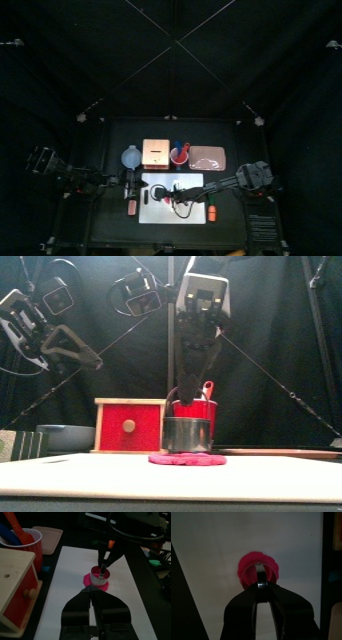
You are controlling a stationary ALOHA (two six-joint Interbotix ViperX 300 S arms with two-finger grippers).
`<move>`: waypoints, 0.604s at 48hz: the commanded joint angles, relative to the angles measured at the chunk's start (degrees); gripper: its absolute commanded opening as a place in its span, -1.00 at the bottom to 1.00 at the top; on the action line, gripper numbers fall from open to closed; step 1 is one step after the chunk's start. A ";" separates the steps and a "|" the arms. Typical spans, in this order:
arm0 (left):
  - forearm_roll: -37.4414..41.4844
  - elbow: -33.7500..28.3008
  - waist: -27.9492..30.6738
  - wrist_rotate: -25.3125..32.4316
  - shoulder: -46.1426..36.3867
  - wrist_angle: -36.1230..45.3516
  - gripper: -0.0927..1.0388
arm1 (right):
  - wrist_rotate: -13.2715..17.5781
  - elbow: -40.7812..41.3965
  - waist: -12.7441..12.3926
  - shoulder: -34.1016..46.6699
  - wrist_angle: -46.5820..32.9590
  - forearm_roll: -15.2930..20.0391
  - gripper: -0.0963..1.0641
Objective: Get the cutter from the drawer then cut the dough then place the extra dough in the bowl
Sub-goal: Cut the dough
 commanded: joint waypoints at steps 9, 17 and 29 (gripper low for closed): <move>-0.79 -0.44 0.09 -0.09 -0.44 -0.18 -0.14 | -0.09 -1.23 -0.62 -0.18 0.00 0.09 0.18; -1.49 -0.26 0.18 -0.09 -0.44 -0.18 -0.14 | -0.09 -1.23 -0.62 -0.18 0.09 0.35 0.18; -1.58 -0.35 0.18 -0.18 -0.44 -0.18 -0.14 | -0.09 -1.49 -0.88 0.62 -0.09 0.26 0.26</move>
